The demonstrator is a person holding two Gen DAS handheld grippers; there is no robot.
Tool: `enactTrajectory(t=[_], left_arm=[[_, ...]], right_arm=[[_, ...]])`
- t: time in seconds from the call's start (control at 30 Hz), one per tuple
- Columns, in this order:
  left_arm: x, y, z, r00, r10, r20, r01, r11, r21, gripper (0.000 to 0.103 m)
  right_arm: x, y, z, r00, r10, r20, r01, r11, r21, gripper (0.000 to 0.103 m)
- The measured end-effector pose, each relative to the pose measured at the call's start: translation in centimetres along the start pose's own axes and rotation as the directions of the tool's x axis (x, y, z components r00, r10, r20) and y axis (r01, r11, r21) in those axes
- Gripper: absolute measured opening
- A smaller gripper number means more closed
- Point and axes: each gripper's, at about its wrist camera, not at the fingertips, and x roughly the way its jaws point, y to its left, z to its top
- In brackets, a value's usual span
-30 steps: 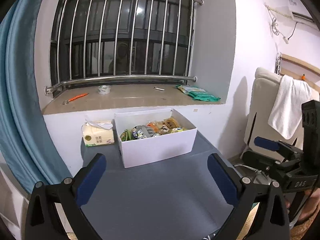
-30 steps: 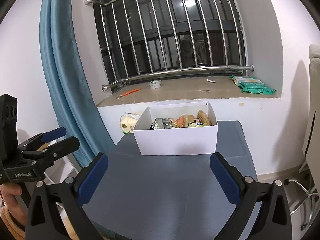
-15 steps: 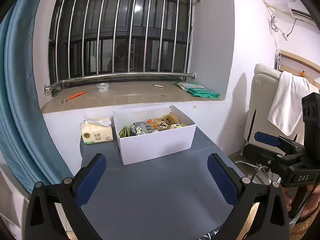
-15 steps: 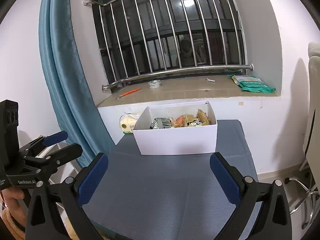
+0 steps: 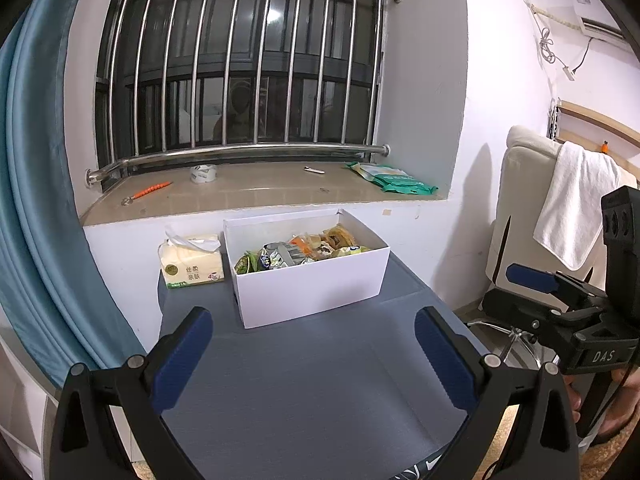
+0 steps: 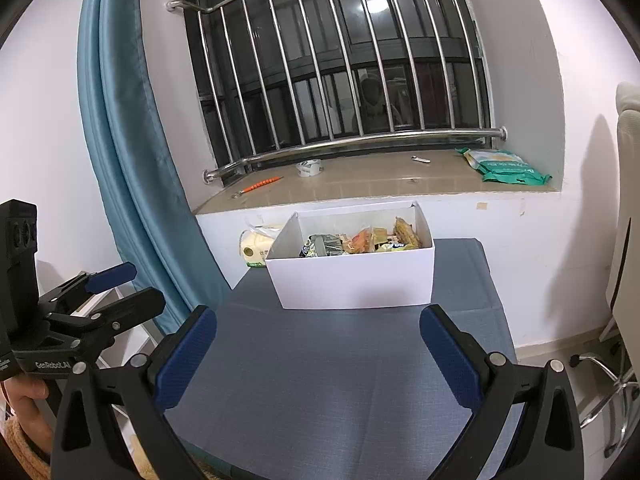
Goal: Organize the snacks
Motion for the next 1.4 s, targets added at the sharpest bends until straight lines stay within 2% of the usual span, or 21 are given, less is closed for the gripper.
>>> enactTrajectory(t=[1.4], left_arm=[[0.40, -0.03, -0.16, 1.000, -0.007, -0.011, 0.007, 1.000, -0.006, 0.103]], right_arm=[[-0.02, 0.25, -0.28, 1.000, 0.008, -0.002, -0.008, 1.000, -0.010, 0.103]])
